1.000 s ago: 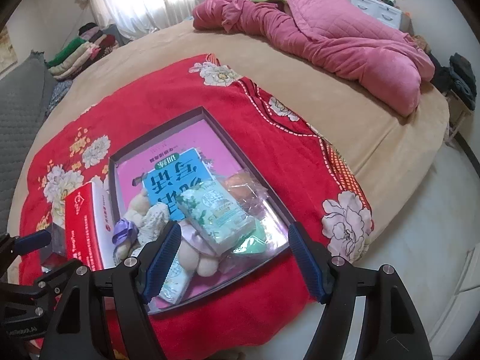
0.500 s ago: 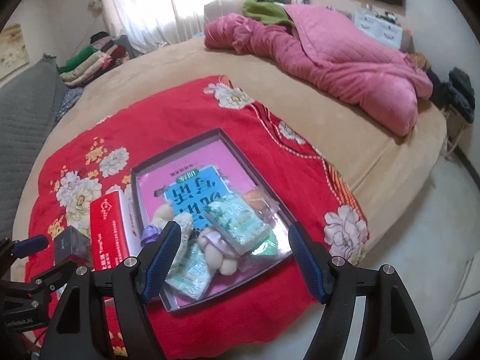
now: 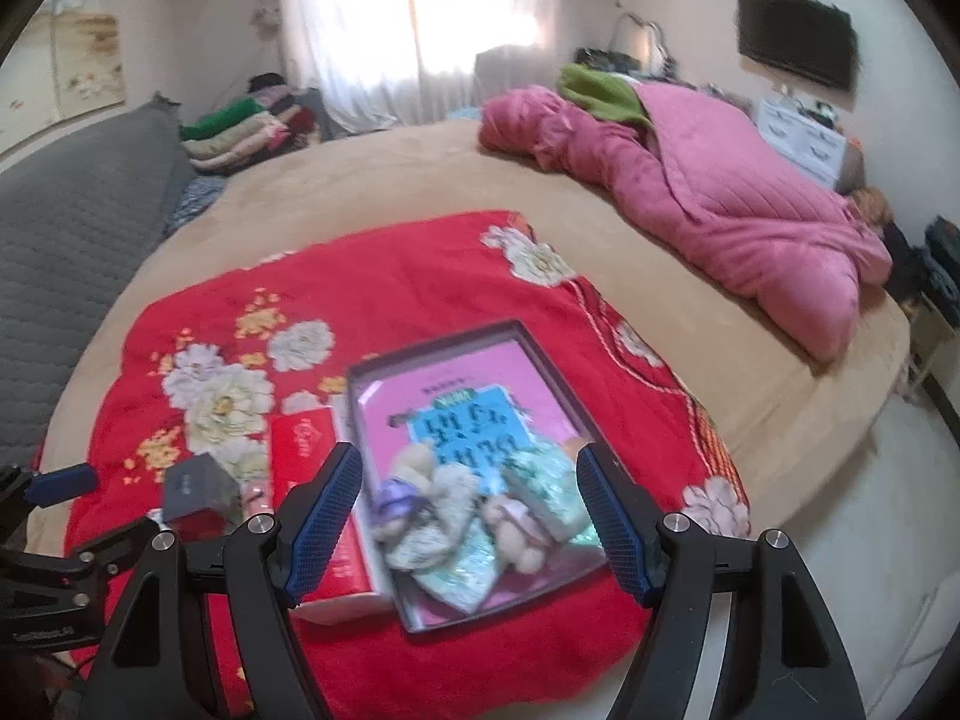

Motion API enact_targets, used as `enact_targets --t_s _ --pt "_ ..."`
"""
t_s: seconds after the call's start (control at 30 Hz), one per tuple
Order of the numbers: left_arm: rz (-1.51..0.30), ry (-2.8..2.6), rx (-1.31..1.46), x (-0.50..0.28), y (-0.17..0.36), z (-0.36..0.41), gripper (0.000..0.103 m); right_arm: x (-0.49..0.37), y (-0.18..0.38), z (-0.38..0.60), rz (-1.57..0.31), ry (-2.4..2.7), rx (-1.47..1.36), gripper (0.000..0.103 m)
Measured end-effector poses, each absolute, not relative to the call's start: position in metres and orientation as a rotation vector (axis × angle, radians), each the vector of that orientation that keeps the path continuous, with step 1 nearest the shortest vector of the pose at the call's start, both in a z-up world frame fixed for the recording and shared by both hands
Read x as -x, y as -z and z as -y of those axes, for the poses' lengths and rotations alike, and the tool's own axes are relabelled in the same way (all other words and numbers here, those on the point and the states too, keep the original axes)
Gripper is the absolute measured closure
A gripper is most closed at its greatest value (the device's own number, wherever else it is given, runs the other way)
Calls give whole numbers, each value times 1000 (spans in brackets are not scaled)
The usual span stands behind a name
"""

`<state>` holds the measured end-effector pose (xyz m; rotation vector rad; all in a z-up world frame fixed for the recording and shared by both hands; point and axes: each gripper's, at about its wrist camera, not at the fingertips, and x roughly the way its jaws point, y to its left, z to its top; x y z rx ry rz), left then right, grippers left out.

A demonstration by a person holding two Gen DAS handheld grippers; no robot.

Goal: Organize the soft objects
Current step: 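Move both tools back over the remaining items beside the tray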

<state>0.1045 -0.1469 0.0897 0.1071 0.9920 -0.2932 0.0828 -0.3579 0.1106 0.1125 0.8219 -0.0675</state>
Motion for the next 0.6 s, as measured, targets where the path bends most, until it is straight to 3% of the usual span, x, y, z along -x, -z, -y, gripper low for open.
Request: enact_targets --t_s 0.6 --pt "-1010 168 -4 -83 -85 47 20 -78 -106 255 -845 -124 15 28"
